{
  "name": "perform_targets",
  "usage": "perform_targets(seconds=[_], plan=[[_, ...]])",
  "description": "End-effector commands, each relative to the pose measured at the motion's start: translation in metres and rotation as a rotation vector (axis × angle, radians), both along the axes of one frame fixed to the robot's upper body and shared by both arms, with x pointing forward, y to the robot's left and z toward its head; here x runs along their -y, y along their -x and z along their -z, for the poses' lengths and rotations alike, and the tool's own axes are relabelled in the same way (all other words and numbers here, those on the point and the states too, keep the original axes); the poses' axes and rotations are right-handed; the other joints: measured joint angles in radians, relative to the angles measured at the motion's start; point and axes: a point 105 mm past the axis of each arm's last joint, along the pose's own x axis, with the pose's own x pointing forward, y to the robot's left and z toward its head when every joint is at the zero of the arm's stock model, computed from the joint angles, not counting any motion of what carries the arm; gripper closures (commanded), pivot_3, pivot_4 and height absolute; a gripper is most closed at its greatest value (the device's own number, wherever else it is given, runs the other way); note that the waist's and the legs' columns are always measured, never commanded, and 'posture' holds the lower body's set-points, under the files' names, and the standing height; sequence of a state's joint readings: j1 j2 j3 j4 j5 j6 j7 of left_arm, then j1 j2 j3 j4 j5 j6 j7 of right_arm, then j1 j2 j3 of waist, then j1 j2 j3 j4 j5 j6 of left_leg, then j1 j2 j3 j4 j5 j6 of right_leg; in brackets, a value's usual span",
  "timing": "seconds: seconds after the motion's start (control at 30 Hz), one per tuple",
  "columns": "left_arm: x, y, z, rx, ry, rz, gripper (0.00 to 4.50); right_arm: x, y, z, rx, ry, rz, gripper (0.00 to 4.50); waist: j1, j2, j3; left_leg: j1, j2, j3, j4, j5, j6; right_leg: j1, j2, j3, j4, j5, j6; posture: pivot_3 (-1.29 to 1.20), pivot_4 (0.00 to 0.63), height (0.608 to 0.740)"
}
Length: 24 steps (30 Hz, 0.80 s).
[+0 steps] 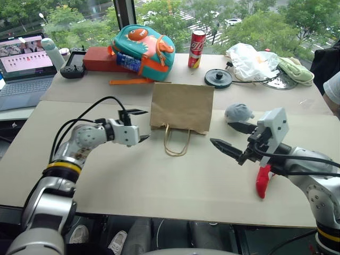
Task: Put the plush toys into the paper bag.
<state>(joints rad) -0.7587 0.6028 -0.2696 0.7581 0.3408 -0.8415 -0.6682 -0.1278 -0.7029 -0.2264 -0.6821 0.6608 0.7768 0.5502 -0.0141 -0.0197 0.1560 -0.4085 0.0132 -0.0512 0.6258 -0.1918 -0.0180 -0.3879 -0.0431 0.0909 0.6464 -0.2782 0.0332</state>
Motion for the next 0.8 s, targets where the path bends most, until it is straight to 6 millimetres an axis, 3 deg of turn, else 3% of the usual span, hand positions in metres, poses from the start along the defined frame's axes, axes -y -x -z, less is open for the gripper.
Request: perform_targets(seconds=[0.03,0.6,0.7,0.8], plan=[[0.010,-0.005,0.001,0.032,0.020,0.034,0.00,-0.001,0.006,-0.008,0.046,-0.003,0.025,0.20,-0.004,0.000,0.000,0.000,0.000,0.000,0.000,0.000,0.000,0.000,0.000,0.000,0.000,0.000,0.000,0.00,0.150,0.739],[0.073,-0.016,0.000,0.105,0.062,0.124,0.00,0.000,0.007,-0.011,0.085,-0.035,0.120,0.20,-0.003,0.000,0.000,0.000,-0.001,0.000,0.000,0.000,0.000,0.000,0.000,0.000,0.001,0.000,0.001,0.00,0.150,0.739],[0.075,-0.015,0.005,0.088,0.046,0.128,0.74,0.000,0.006,-0.011,0.089,-0.037,0.127,0.00,-0.006,0.000,0.000,0.000,-0.001,0.000,0.001,0.000,0.000,0.000,0.000,0.000,0.001,0.000,0.001,0.00,0.150,0.739],[0.074,-0.015,0.007,0.086,0.036,0.129,1.81,0.000,0.006,-0.011,0.091,-0.038,0.129,0.00,-0.005,0.000,0.000,0.000,-0.001,0.000,0.001,0.000,0.000,0.000,0.000,0.000,0.001,0.000,0.001,0.00,0.150,0.739]])
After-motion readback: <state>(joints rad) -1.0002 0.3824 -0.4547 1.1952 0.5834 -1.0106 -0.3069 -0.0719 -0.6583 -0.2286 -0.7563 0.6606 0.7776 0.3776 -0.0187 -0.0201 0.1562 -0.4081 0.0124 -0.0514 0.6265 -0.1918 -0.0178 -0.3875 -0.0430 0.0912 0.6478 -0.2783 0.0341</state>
